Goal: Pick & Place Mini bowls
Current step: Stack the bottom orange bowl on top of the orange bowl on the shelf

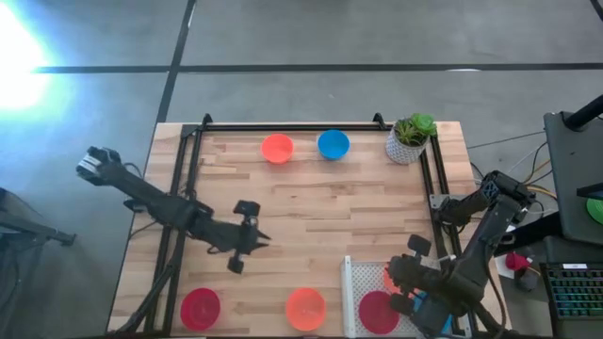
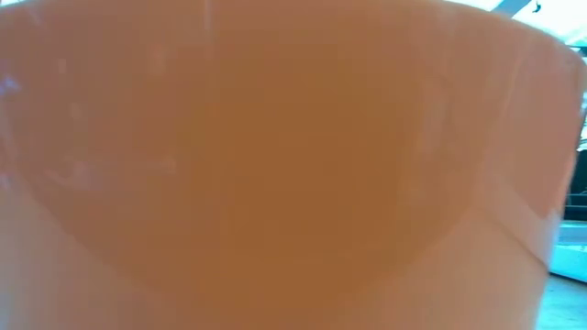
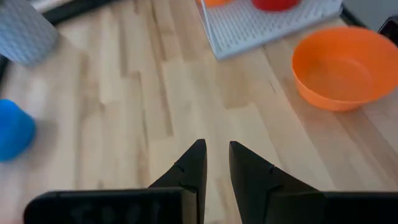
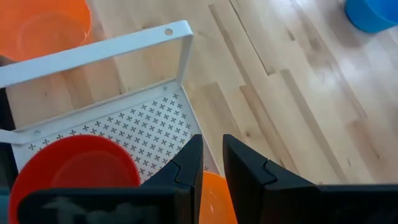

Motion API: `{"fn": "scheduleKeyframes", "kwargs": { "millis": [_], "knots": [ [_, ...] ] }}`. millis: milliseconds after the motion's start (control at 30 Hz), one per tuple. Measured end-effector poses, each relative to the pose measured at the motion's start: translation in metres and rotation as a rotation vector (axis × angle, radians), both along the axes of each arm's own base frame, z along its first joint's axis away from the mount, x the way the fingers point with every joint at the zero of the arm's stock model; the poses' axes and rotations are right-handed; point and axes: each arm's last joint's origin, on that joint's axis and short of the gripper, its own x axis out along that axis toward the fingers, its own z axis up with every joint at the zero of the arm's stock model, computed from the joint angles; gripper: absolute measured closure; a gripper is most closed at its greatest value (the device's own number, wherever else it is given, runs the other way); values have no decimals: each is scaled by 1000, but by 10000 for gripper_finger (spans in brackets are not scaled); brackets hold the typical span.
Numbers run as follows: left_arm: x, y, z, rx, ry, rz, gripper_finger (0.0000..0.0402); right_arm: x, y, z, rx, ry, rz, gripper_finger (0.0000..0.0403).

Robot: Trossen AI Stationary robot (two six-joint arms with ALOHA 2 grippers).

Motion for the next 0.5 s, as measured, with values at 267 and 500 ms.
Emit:
{"fn": "scheduleKeyframes", "kwargs": {
  "millis": [267,500],
  "knots": [
    [31,-19,-30,-28,98,-34,337,0,0,-1,-8,0,1,344],
    [56,-35,-41,-188,57,-93,337,1,-1,-1,-37,-37,7,344]
  ]
}}
